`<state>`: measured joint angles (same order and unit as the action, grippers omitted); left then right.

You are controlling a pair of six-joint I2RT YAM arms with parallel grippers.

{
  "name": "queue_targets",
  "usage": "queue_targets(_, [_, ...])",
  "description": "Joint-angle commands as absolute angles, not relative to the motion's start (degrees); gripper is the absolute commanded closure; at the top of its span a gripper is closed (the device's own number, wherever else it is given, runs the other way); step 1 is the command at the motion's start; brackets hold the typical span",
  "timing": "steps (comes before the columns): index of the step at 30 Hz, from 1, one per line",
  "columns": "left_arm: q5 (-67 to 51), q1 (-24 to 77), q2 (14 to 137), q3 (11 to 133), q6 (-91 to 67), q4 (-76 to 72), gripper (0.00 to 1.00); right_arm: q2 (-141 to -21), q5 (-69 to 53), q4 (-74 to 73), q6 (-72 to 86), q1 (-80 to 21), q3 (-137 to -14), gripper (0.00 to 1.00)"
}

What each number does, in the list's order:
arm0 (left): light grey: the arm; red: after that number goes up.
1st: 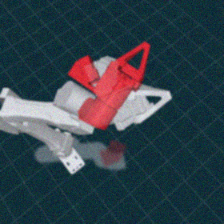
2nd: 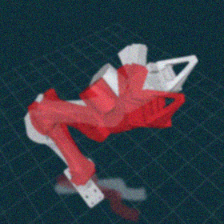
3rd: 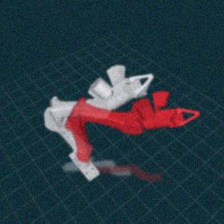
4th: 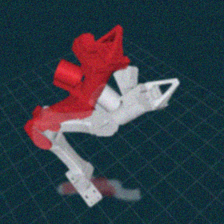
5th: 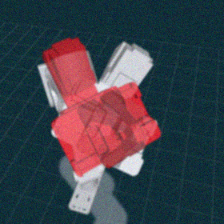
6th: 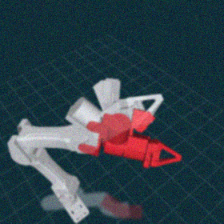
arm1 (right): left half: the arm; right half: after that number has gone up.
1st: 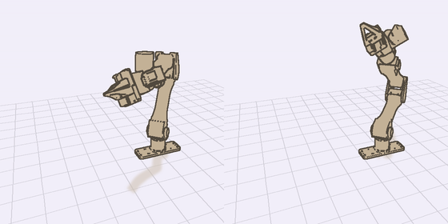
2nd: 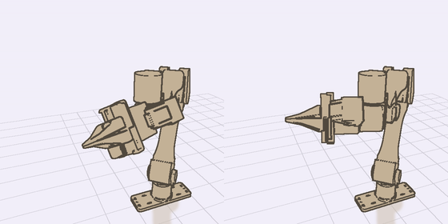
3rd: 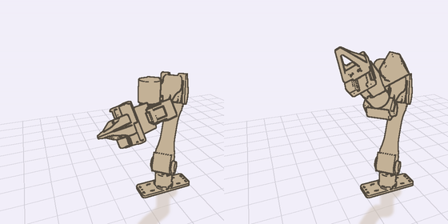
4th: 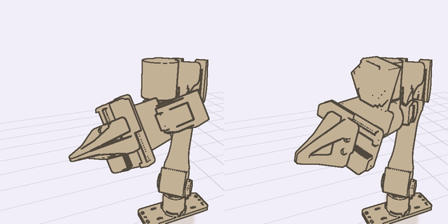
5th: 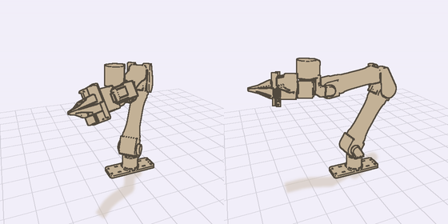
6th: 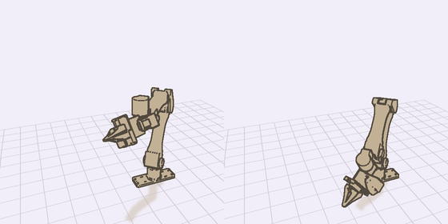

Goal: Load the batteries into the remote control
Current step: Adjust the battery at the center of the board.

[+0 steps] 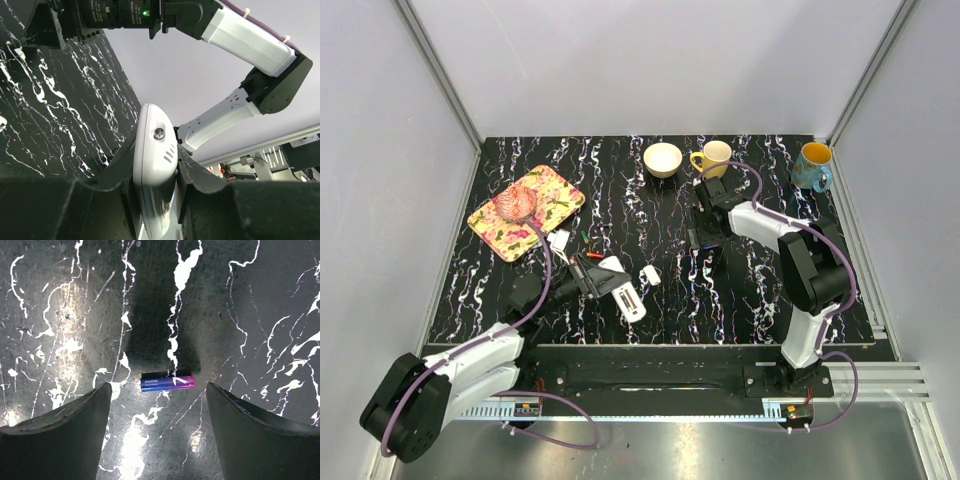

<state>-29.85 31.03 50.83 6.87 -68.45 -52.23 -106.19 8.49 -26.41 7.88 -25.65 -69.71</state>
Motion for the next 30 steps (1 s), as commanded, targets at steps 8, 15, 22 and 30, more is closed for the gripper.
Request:
queue_targets(8, [-30.32, 30.94, 53.35, 7.21, -68.2, -57.66, 1.0, -108.02, 8.53, -24.79, 7.47, -24.61, -69.79, 0.23])
queue_targets(15, [-30.23, 30.94, 54.14, 7.12, -68.38, -58.44, 1.0, -108.37, 7.65, -24.52, 7.82, -23.91, -69.52, 0.31])
queue_targets(22, [-30.15, 30.94, 55.19, 6.42, -69.08, -60.38, 1.0, -108.9, 7.29, -24.61, 8.17, -23.29, -68.91, 0.39])
queue_targets(30, [-30.41, 31.03, 55.99, 6.24, -69.43, -61.7, 1.0, -108.28, 5.98, -24.87, 9.84, -23.03, -67.5, 0.41])
